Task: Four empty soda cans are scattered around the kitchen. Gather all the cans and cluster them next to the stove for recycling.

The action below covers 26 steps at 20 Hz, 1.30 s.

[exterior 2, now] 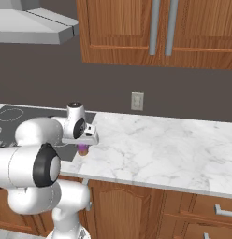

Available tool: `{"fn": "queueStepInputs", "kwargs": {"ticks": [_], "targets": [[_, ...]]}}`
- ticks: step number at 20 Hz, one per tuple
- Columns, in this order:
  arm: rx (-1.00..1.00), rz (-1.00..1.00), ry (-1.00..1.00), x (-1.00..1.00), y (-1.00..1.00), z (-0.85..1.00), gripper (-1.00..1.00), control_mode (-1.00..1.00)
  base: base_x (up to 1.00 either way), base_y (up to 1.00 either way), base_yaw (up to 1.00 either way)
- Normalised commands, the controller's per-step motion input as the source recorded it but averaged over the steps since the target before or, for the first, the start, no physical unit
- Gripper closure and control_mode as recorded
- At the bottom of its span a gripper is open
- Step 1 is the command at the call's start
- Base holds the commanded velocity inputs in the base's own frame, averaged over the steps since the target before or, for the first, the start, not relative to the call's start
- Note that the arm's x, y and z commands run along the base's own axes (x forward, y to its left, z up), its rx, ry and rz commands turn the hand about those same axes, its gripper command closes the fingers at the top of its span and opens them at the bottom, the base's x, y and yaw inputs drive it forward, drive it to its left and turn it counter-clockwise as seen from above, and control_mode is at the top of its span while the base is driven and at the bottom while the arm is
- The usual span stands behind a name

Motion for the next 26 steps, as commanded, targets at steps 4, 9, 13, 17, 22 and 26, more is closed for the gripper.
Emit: {"fn": "queueStepInputs", "kwargs": {"ticks": [4,9,13,17,22,26], "targets": [[0.00,0.00,-0.03,0.15,0.02,-0.16,1.00,-1.00,0.00,0.00,0.00],[0.00,0.00,0.00,0.07,0.00,-0.13,1.00,-1.00,0.00,0.00,0.00],[0.00,0.00,0.00,0.00,0.00,-0.18,1.00,-1.00,0.00,0.00,0.00],[0.00,0.00,0.00,0.00,0.00,-0.13,1.00,-1.00,0.00,0.00,0.00],[0.00,0.00,0.00,0.00,0.00,-0.04,-1.00,-1.00,0.00,0.00,0.00],[0.00,0.00,0.00,0.00,0.00,-0.01,-1.00,-1.00,0.00,0.00,0.00]]}}
